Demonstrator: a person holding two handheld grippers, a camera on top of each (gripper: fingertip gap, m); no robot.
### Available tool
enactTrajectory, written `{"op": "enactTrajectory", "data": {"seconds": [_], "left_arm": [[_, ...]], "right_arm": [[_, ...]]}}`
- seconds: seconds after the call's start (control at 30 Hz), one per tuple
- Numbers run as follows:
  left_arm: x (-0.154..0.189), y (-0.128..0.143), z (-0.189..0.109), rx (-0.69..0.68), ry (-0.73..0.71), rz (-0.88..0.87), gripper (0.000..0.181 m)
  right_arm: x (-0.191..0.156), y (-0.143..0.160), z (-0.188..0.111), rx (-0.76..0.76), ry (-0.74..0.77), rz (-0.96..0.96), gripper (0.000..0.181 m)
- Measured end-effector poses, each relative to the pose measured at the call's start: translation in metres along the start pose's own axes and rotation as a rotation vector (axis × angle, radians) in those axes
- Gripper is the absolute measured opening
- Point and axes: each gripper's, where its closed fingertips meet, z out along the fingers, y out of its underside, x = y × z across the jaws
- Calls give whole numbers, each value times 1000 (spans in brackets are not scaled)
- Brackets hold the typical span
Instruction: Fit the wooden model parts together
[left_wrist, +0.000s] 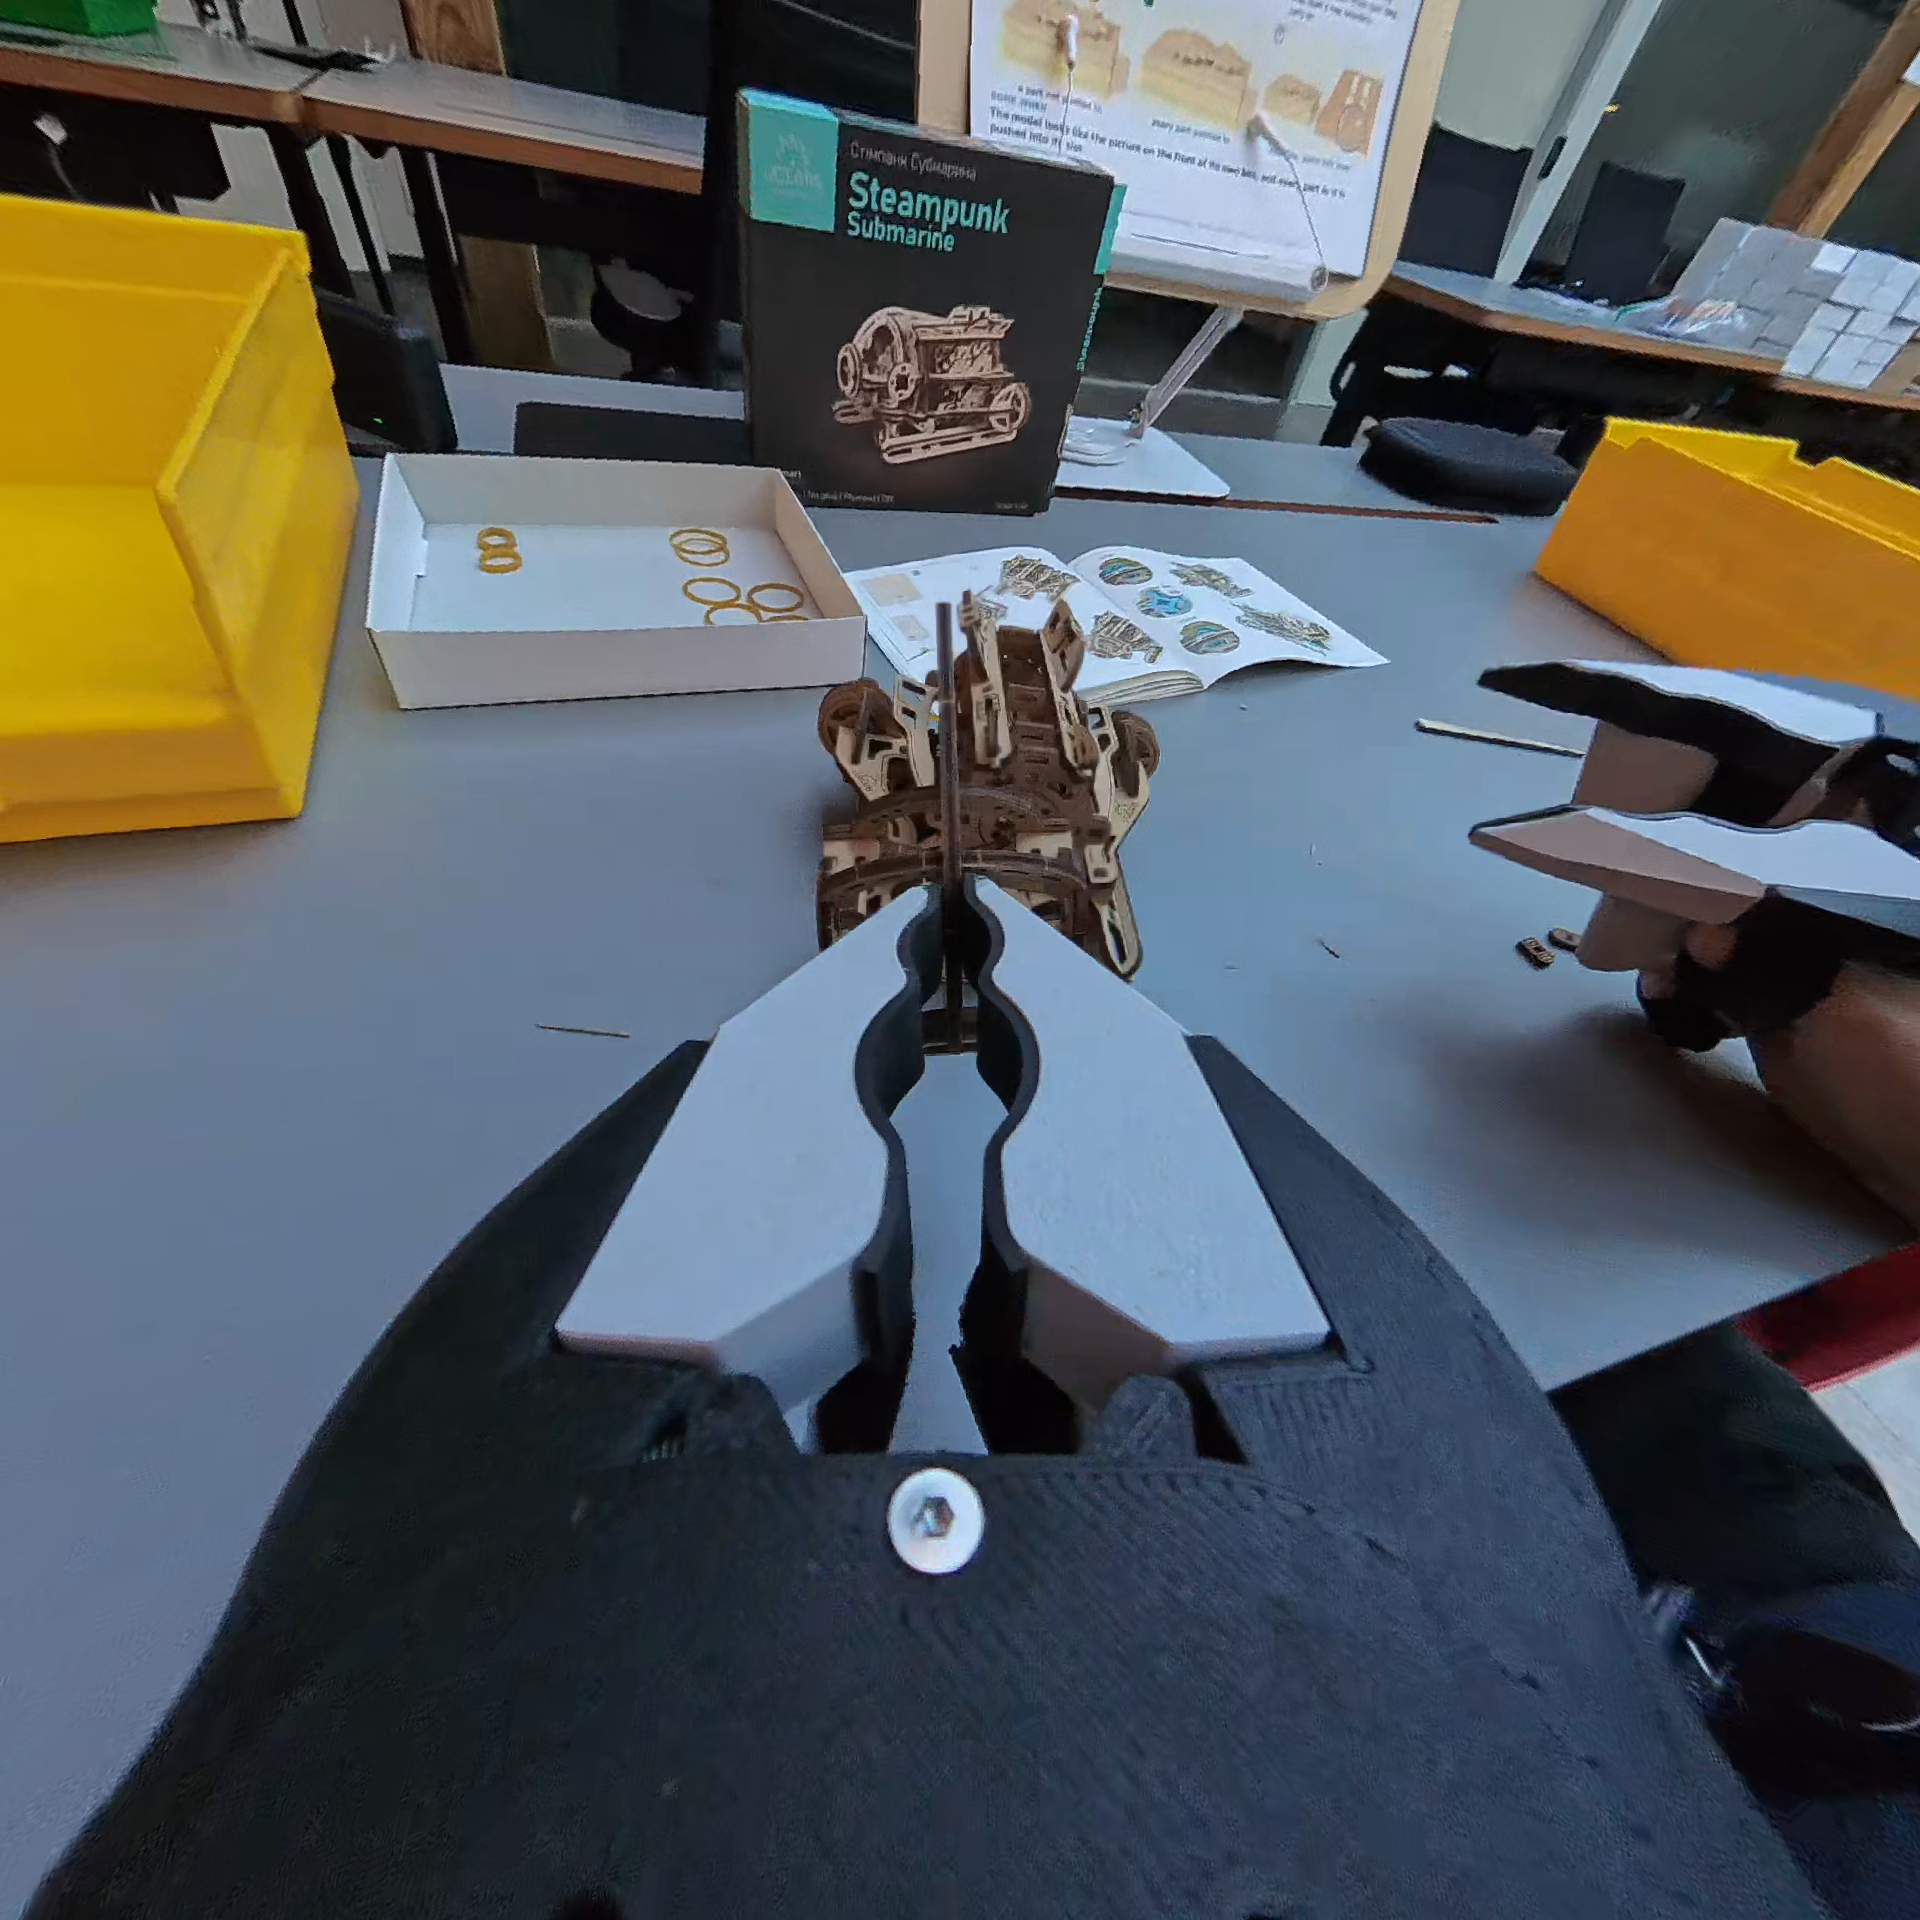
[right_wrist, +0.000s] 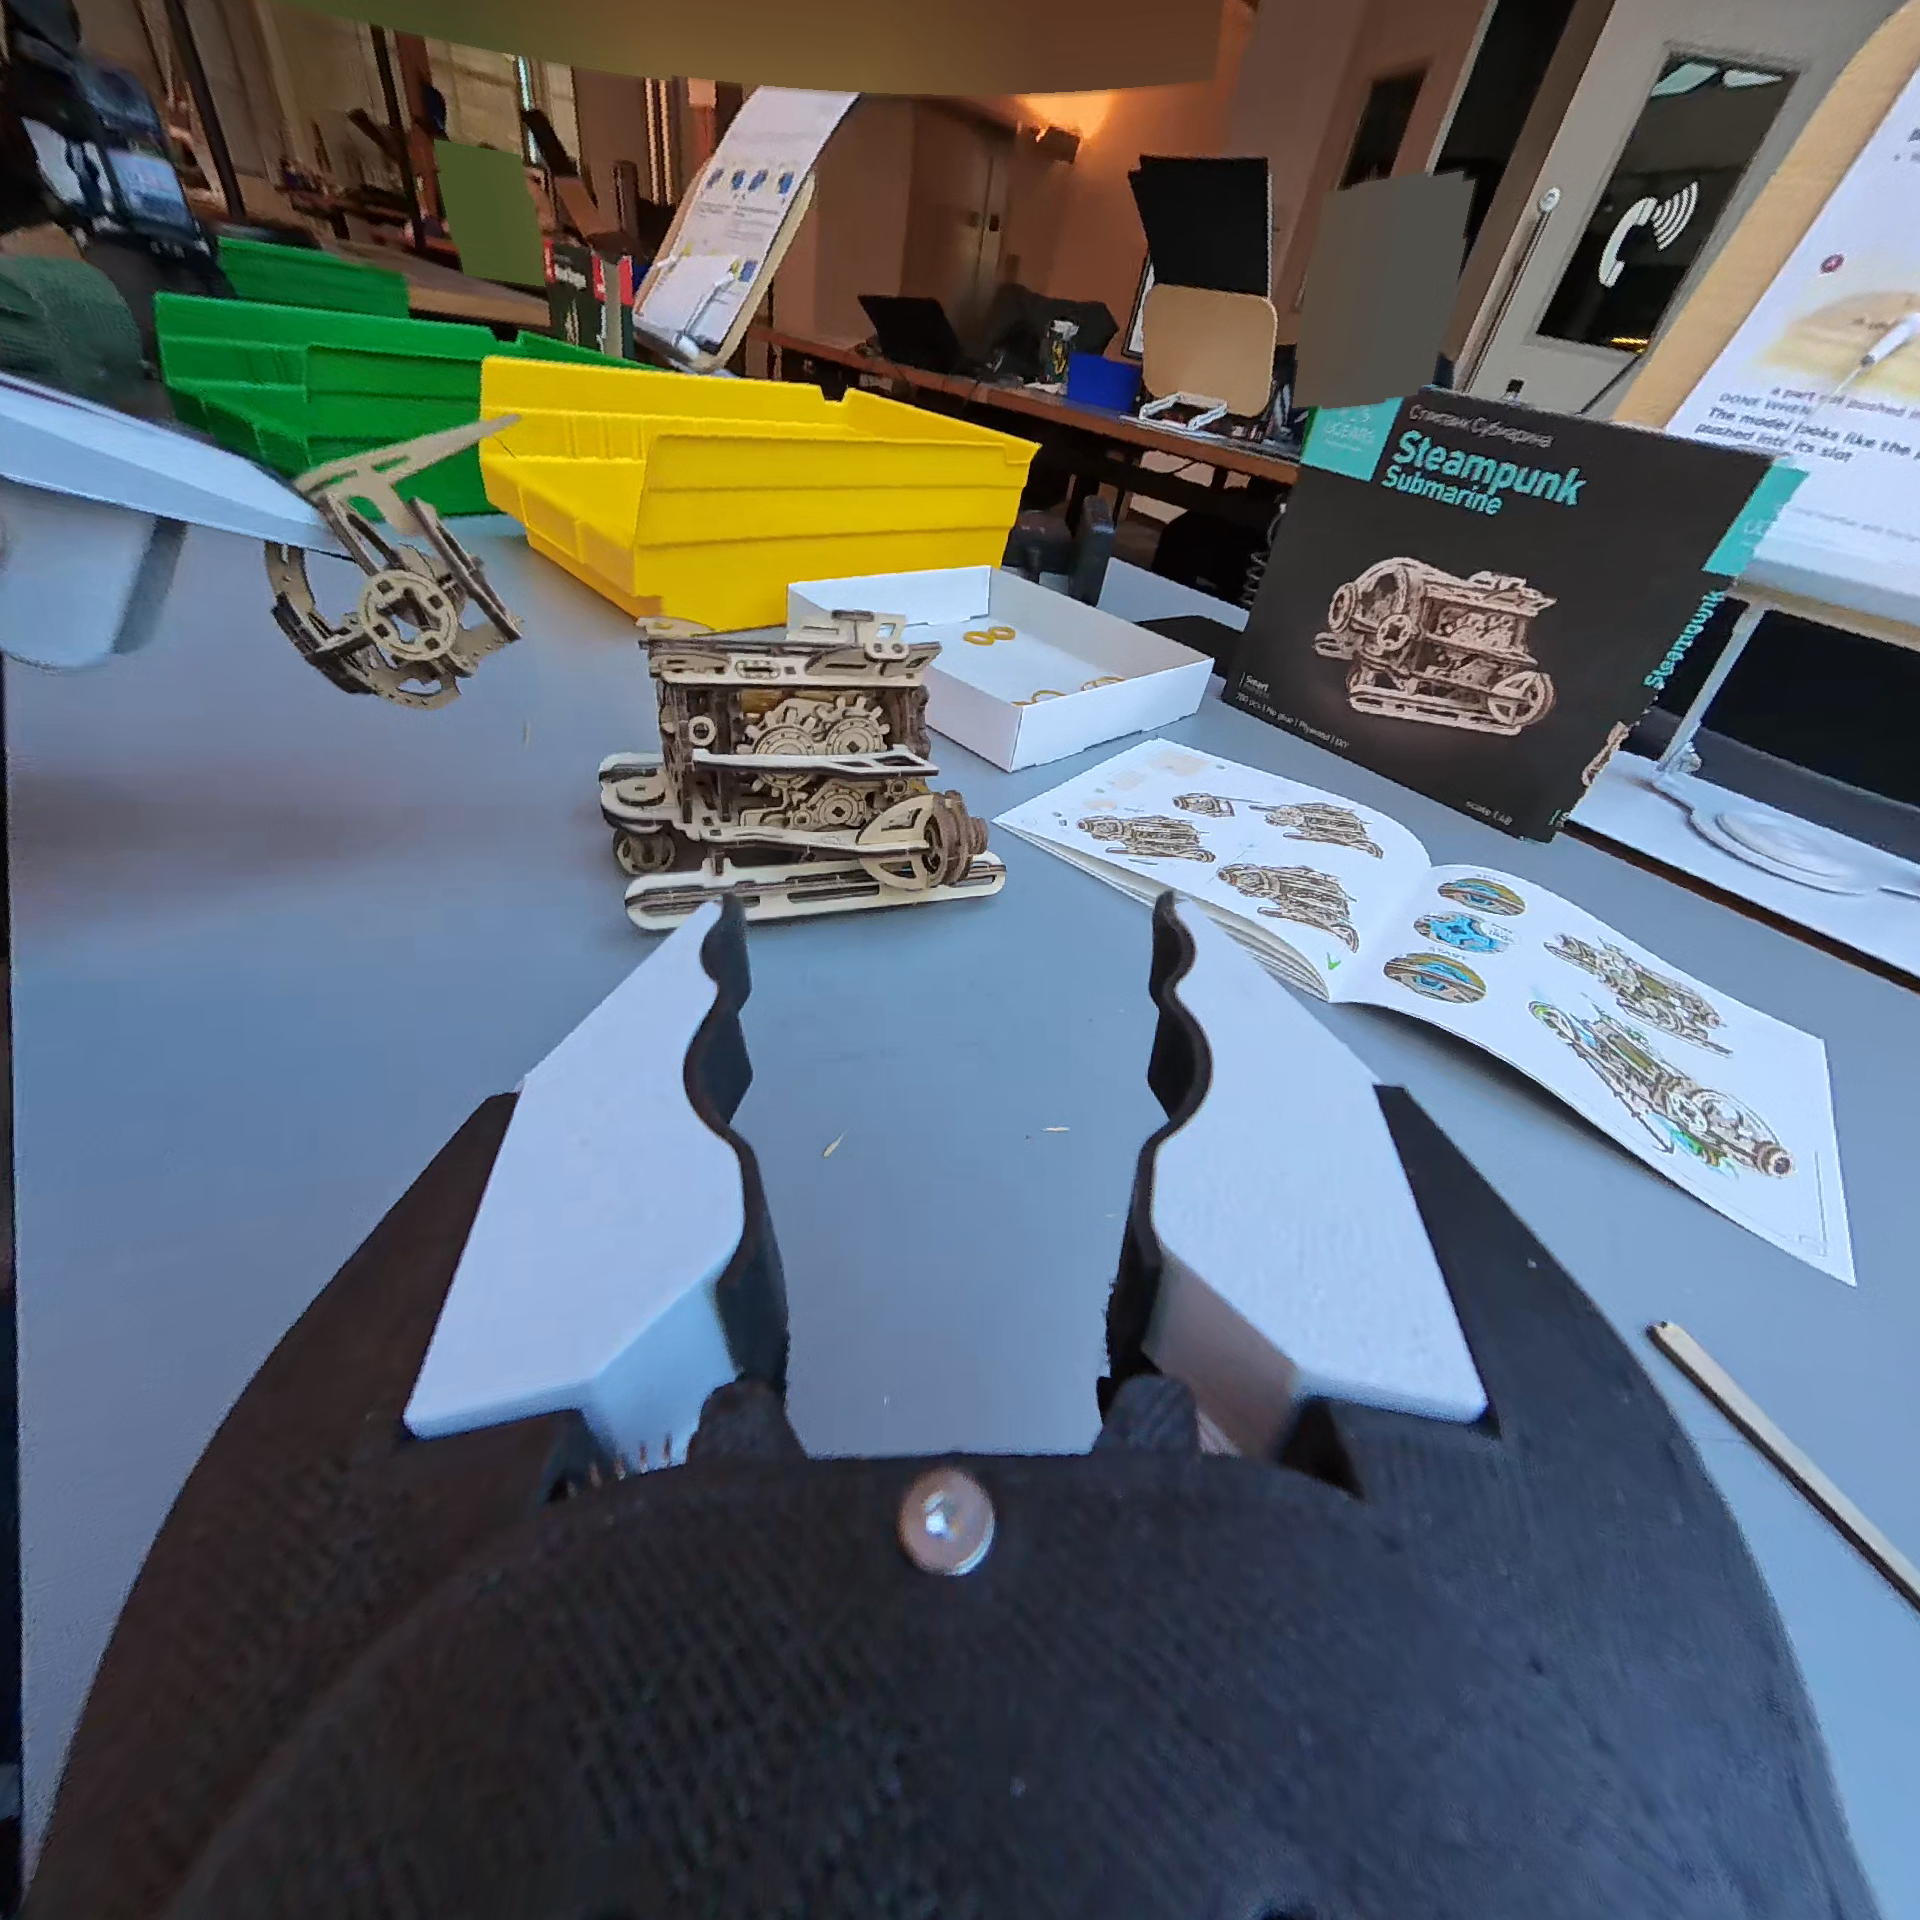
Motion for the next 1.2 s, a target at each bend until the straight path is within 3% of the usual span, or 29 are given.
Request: {"op": "enactTrajectory", "data": {"seconds": [0.17, 0.4, 0.73, 1.2], "left_arm": [[-5, -20, 7, 25, 41, -52, 0], [3, -24, 21, 11, 54, -17, 0], [15, -44, 16, 43, 48, 59, 0], [2, -41, 32, 31, 21, 90, 0]], "right_arm": [[4, -4, -4, 45, -15, 59, 73], [7, -8, -8, 81, -30, 95, 71], [10, -8, -15, 78, 6, 63, 71], [11, -9, -11, 91, -23, 104, 66]]}}
